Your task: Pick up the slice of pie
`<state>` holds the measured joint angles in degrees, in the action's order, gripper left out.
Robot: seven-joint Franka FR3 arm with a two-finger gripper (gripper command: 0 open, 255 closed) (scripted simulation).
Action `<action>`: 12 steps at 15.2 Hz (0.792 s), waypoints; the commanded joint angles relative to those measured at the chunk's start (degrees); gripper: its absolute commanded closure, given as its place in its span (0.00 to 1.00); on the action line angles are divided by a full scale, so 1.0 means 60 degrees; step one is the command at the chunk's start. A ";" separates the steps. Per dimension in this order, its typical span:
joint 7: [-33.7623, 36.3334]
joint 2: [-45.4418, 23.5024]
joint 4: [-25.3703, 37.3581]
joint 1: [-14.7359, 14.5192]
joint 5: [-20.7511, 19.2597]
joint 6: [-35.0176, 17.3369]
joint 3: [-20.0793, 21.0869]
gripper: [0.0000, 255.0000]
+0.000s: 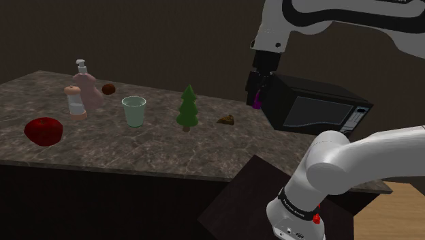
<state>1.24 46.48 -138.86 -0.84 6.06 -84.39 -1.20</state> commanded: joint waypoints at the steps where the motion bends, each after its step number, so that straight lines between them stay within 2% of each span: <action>1: 0.0000 0.0000 0.0000 0.0000 0.0000 0.0000 0.0000 0.00; 12: -0.1788 -0.2811 0.0142 0.0615 -0.1230 -0.2118 -0.1502 0.00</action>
<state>-8.44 31.54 -138.38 2.52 -0.73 -95.78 -9.35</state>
